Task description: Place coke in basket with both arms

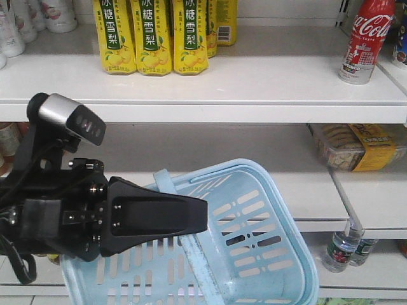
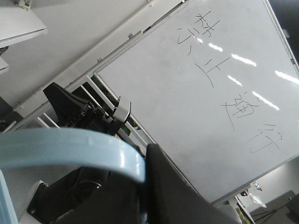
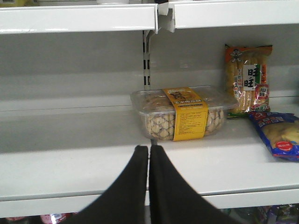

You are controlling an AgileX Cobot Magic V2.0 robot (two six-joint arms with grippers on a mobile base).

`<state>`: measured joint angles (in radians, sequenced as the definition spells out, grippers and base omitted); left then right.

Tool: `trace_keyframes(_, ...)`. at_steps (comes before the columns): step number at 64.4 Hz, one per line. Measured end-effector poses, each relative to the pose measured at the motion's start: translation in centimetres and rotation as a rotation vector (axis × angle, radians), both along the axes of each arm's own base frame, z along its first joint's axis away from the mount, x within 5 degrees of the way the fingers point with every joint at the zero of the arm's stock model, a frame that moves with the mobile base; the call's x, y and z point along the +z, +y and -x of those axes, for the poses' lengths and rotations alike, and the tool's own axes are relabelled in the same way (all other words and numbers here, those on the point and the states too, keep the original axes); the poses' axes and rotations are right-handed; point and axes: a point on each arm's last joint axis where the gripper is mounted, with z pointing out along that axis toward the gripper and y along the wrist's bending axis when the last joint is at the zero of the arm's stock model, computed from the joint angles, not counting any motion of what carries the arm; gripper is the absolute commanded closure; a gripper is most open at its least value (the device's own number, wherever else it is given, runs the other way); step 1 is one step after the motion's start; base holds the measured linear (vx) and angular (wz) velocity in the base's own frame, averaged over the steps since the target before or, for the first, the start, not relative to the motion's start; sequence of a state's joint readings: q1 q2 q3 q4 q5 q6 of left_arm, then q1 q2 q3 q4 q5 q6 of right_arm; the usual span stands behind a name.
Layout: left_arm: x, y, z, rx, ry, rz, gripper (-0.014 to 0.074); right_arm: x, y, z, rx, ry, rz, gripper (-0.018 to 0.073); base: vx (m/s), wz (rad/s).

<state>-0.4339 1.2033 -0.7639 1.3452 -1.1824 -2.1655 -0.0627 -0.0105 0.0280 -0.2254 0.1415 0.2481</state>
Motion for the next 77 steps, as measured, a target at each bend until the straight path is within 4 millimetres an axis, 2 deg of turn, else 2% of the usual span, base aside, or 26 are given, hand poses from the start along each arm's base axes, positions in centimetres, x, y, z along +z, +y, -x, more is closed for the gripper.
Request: trace_keyframes(77,0.0,0.0,0.0,0.0,0.0,0.0,0.0603,0.0,0.0,0.0,0.0,0.0,0.0,0.0564,0.02,0.01)
